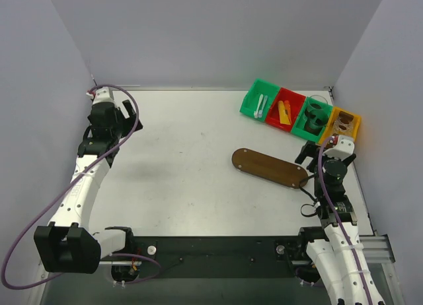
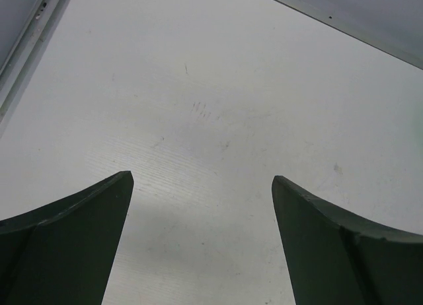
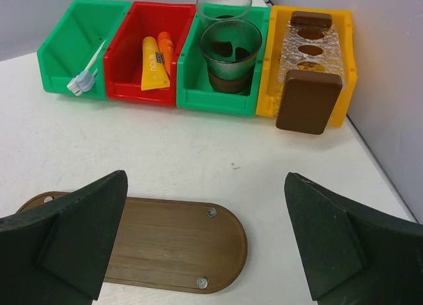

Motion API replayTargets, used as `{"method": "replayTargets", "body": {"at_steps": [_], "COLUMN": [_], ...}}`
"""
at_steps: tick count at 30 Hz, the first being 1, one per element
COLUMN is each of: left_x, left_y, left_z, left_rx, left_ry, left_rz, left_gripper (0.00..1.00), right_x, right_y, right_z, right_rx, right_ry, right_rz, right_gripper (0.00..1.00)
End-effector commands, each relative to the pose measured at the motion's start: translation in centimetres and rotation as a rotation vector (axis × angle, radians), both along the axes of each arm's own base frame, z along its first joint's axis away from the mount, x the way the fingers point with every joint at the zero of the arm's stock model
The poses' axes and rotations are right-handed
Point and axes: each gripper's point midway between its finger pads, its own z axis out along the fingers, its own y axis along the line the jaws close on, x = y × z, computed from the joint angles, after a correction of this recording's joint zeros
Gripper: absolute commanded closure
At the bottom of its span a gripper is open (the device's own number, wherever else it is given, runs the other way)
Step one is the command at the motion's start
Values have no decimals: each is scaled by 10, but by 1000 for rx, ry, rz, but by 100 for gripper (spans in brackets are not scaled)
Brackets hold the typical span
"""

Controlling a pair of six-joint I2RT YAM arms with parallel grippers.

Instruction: Prepare toiletry sets of a toothbrush and toothpaste on the tray

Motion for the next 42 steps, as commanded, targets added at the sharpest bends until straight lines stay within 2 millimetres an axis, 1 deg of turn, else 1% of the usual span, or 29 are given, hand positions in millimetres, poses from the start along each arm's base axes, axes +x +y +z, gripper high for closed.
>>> {"method": "replayTargets", "body": {"at_steps": [1,2,7,9,10,11,12,13,14,17,18,20,22,23,24,25,26,27,28,29,30,31,32,34,35,36,40,41,42], "left_x": [2,1,8,17,23,27,31,38,41,48,50,54,56,59,58,62,64,66,70,72,75,81,85,95,97,99,111,112,115], "left_y": [15,18,19,9,6,3,0,-3,-3,-9,-11,-20,-27,-36,-39,-46,-59,-62,-68,-73,-81,-86,-89,-90,-91,-91,-98,-102,-102], "left_z": [27,22,31,42,38,42,50,46,48,58,59,64,54,59,55,48,54,53,49,50,60,53,53,57,58,59,74,77,79], "left_rx": [-4,-6,-50,-66,-52,-47,-32,-26,-17,1,9,21,43,48,63,74,88,134,158,177,192,188,186,192,194,194,139,114,83], "left_ry": [-90,-85,-203,-249,-235,-236,-235,-208,-203,-210,-206,-200,-153,-154,-128,-106,-111,-101,-85,-82,-99,-86,-86,-93,-91,-94,-134,-141,-145], "left_rz": [97,117,124,45,16,-6,-31,-48,-53,-89,-102,-131,-162,-187,-204,-223,-257,-270,-285,-301,-333,-359,-371,-377,-376,-376,-448,-474,-467], "left_gripper": [3,3,2,3,3,3,5,6,7,7,7,7,8,8,8,10,10,10,10,10,10,11,11,11,11,11,10,10,10], "right_x": [2,2,-3,-2,-4,-1,1,0,3,5,11,16,27,30,38,42,46,54,59,68,75,77,89,96,103,111,127,134,141], "right_y": [-10,-12,-27,-30,-31,-31,-30,-29,-28,-36,-37,-37,-35,-36,-36,-36,-37,-40,-39,-40,-38,-42,-43,-47,-48,-52,-66,-71,-74], "right_z": [24,22,25,37,35,56,52,50,71,69,80,84,94,98,93,102,102,94,104,95,96,91,89,76,82,66,44,29,32], "right_rx": [26,53,73,84,76,79,73,65,70,110,113,86,68,41,26,16,9,3,12,16,34,60,82,159,187,212,265,275,281], "right_ry": [-86,-87,-84,-80,-43,-71,-24,16,-8,51,50,77,86,97,130,129,139,174,165,202,207,237,255,310,308,357,471,513,509], "right_rz": [-70,-95,-202,-227,-236,-235,-230,-227,-217,-303,-311,-297,-280,-269,-262,-258,-260,-265,-259,-256,-246,-240,-233,-220,-208,-212,-235,-242,-237], "right_gripper": [0,0,0,0,0,0,0,0,0,0,0,1,4,5,7,8,10,14,15,18,21,23,25,33,36,41,51,54,58]}}
